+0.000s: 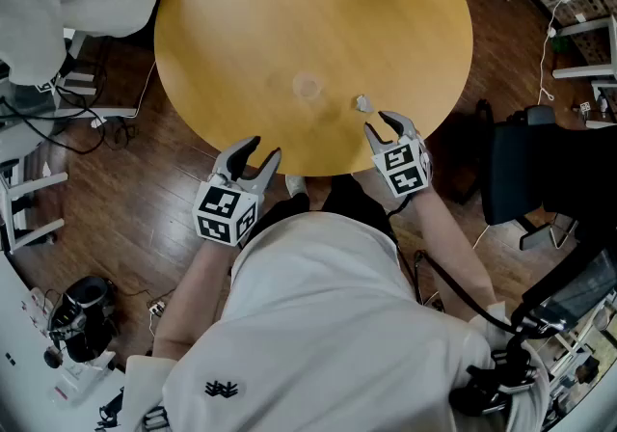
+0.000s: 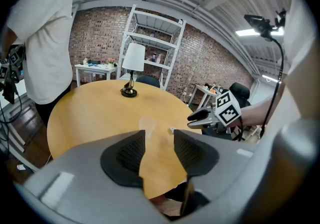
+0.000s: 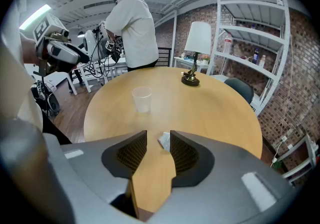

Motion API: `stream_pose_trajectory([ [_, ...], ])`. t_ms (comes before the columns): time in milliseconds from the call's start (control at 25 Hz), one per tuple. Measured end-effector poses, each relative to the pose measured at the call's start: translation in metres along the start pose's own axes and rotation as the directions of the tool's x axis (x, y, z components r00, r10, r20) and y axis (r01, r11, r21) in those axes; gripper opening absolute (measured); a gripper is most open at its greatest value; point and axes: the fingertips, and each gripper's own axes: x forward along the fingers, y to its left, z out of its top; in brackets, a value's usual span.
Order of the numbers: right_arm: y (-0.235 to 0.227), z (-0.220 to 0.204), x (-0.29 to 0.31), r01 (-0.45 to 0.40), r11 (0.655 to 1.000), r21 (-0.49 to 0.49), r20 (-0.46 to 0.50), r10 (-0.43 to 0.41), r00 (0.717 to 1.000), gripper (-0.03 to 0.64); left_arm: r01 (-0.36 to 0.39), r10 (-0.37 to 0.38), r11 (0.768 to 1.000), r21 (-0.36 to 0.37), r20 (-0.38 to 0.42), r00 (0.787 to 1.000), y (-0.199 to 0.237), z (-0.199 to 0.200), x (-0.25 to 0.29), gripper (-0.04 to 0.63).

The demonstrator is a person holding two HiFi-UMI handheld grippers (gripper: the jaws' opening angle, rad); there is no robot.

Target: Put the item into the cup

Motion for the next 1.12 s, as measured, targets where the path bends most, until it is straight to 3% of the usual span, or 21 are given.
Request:
stream_pose_trajectory([
  [120,0.006,0.003,0.022,-0.052,0.998,-0.023,-0.035,0.051,0.998,0.153,-0.018,0.018,1.0,-0.013,0.006,1.0,-0.003,0.007,-0.006,0.163],
  [360,-0.026,-0.017,0.074,-0.131,0.991,0.003,-0.1,0.13,0.986,0.15,-0.054,0.054,0.998,-0.031,-0.013,0.998,-0.016,0.025,0.03,0.163],
  [880,-0.036,-0.031,0.082,-0.146,0.989,-0.025,-0.127,0.141,0.982,0.05,-0.089,0.089,0.995,-0.041,-0.008,0.996,-0.02,0.026,0.032,0.163],
  [1120,-0.048,-0.002,0.053,-0.124,0.992,-0.027,-0.089,0.121,0.989,0.046,-0.083,0.084,0.996,-0.037,0.028,0.996,-0.015,0.035,0.031,0.163],
])
